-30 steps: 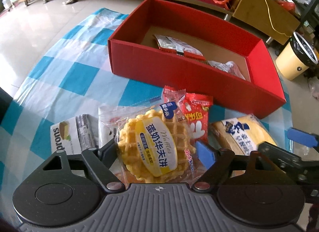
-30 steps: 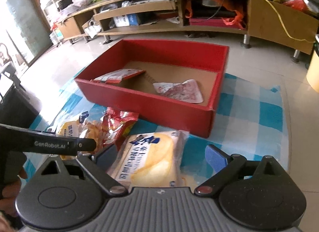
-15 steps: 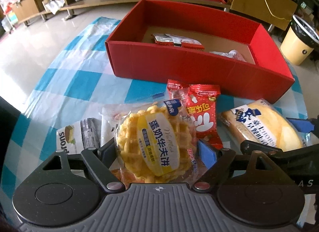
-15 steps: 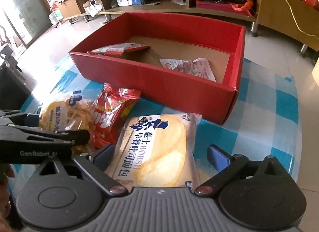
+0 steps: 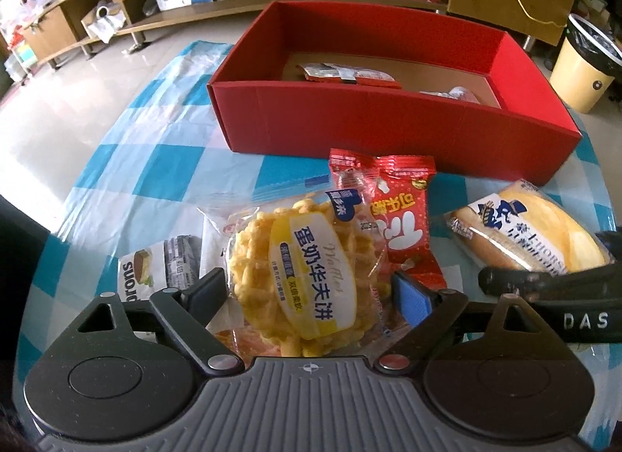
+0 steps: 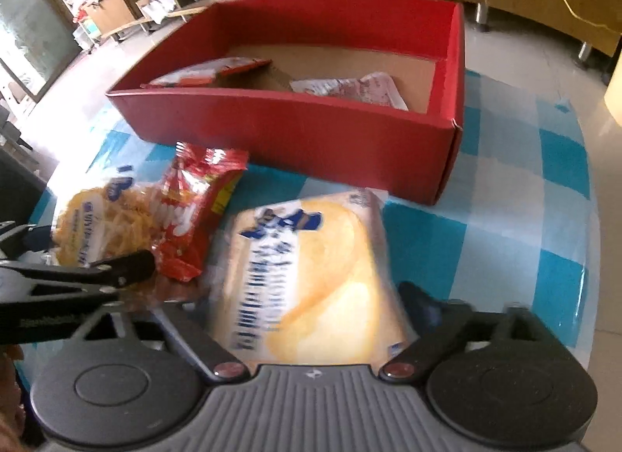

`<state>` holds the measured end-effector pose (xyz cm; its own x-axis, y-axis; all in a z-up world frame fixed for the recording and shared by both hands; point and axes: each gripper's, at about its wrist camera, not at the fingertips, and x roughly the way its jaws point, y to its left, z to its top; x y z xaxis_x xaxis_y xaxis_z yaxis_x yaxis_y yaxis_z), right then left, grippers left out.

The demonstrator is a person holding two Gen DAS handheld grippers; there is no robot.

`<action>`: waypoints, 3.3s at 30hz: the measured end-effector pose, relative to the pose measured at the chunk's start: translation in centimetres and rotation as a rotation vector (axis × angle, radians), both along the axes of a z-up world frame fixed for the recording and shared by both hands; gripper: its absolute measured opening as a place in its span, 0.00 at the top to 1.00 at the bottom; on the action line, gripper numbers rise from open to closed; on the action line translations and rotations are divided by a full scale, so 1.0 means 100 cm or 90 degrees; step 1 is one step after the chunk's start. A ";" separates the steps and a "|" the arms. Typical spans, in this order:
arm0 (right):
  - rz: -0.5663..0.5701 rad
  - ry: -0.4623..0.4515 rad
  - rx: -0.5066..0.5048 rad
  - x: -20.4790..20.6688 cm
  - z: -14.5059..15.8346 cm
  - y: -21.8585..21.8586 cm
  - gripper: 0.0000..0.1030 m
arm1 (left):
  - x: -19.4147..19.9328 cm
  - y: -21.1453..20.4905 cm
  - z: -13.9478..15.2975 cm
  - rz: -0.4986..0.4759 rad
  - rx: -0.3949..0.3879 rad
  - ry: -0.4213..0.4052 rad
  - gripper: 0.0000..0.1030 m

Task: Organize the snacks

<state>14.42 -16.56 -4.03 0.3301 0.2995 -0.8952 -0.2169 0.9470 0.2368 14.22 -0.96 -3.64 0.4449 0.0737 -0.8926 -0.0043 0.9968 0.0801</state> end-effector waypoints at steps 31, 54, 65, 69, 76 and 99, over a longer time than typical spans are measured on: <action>-0.032 -0.090 0.090 -0.007 0.052 -0.028 0.29 | -0.004 0.003 0.038 -0.020 -0.097 -0.028 0.20; -0.074 -0.095 0.160 0.016 0.064 -0.042 0.43 | 0.011 -0.003 0.056 -0.025 -0.111 -0.067 0.20; 0.074 -0.018 0.004 0.011 0.015 0.018 0.16 | 0.008 0.009 0.042 -0.002 -0.100 -0.038 0.20; 0.083 -0.019 -0.039 0.010 0.001 0.025 0.26 | 0.008 0.013 0.036 -0.001 -0.099 -0.021 0.20; 0.037 -0.027 0.031 0.014 0.017 0.004 0.30 | 0.005 0.012 0.041 -0.008 -0.105 -0.029 0.20; -0.063 -0.066 0.260 0.025 0.058 -0.034 0.31 | 0.020 0.007 0.071 -0.017 -0.136 -0.096 0.20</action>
